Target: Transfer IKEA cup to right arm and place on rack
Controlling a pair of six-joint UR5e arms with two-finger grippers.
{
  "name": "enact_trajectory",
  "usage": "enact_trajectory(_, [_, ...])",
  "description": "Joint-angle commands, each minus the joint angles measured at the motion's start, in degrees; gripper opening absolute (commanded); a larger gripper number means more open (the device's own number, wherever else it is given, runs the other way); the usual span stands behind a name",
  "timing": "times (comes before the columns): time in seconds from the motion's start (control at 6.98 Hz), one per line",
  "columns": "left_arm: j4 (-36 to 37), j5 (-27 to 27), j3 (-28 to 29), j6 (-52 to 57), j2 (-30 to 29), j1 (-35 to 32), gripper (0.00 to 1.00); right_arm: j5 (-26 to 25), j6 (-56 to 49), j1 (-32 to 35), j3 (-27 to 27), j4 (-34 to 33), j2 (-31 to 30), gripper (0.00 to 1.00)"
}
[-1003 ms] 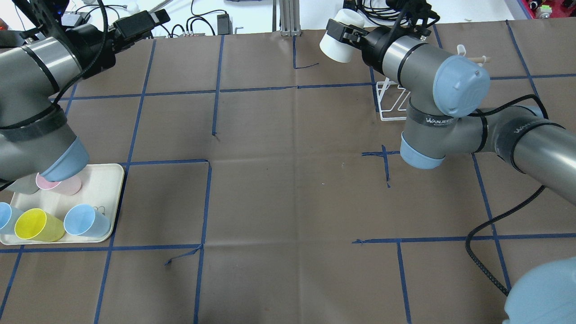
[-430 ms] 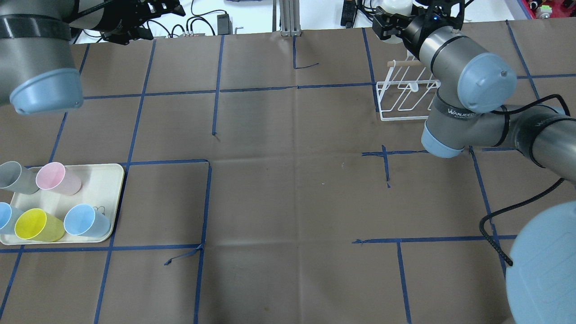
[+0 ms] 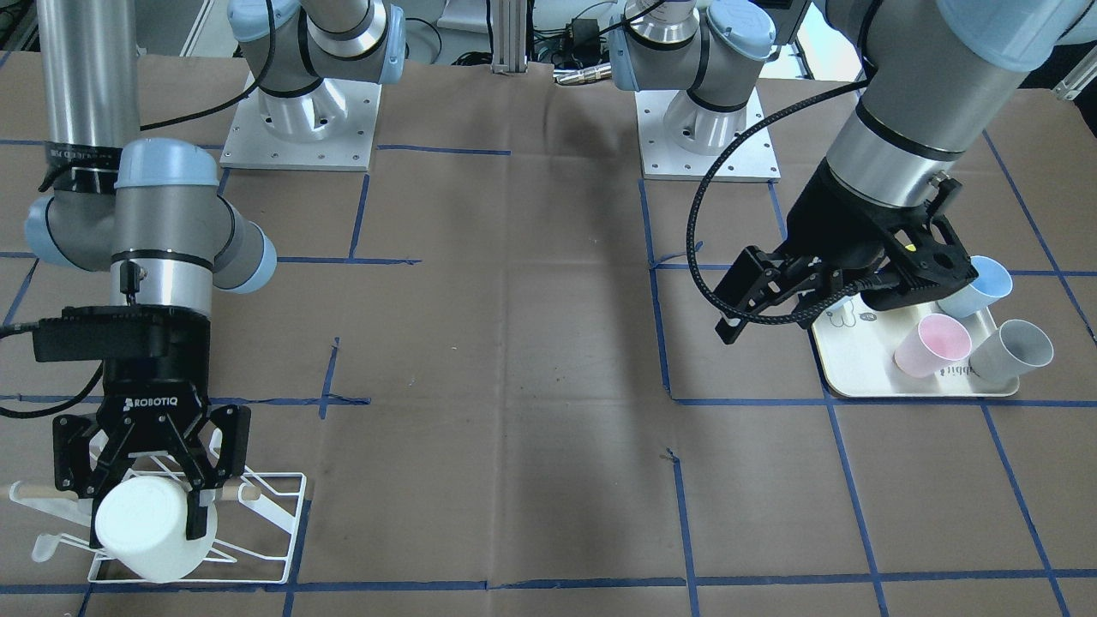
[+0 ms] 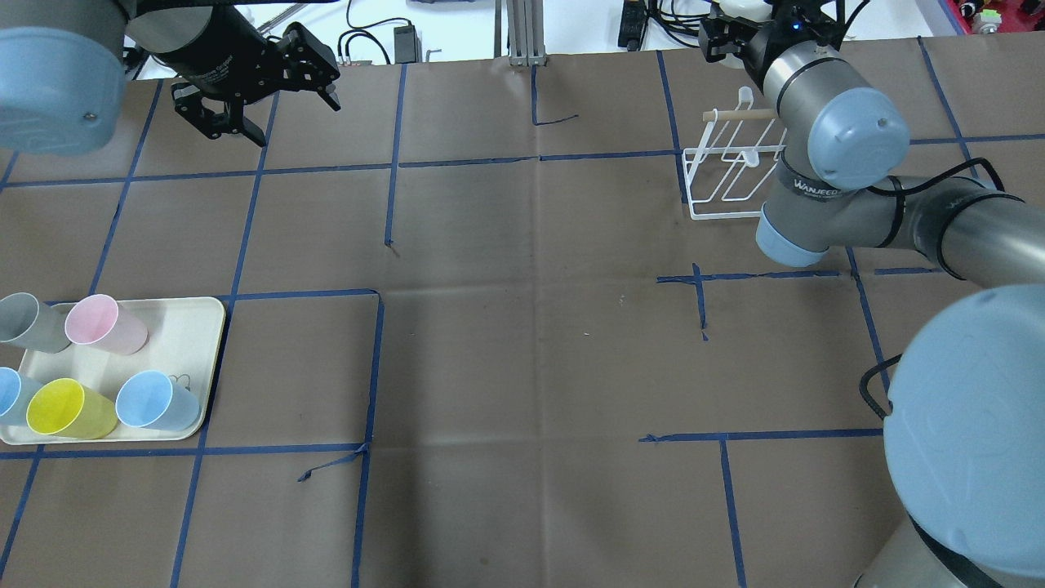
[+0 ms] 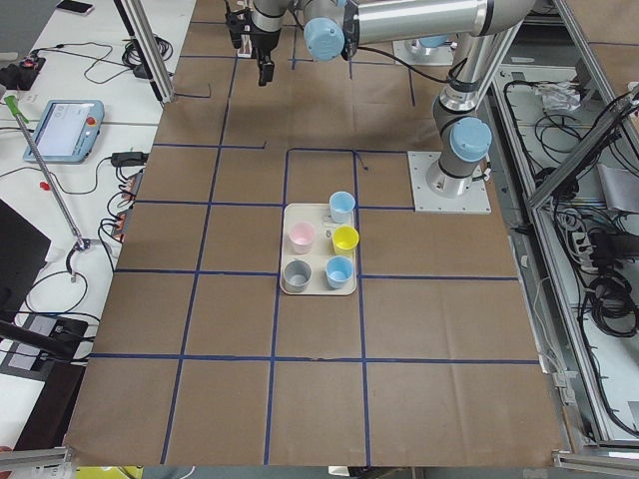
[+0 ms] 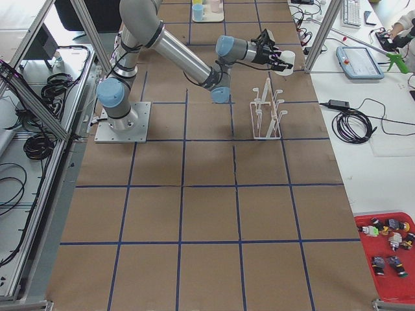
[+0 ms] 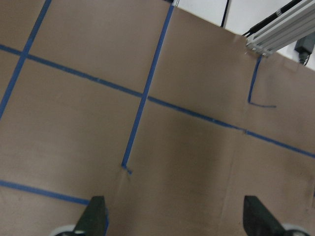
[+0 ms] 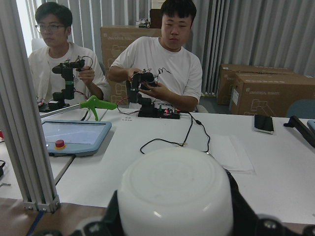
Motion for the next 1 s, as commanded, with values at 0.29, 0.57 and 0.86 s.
enact_trajectory(0.29, [-13.97, 5.42, 2.06, 9.83, 1.73, -2.96, 1.0, -0.6, -0.05, -0.66, -2.36, -1.29, 6.05, 0.15])
enact_trajectory(0.57, [-15.57, 5.07, 1.27, 9.92, 2.52, -2.96, 1.0, -0.52, 0.13, -0.67, -1.66, -1.38, 6.33, 0.15])
enact_trajectory(0.86, [-15.83, 5.07, 1.17, 9.92, 3.31, -2.96, 1.0, -0.61, 0.22, -0.75, -0.87, -1.38, 6.06, 0.16])
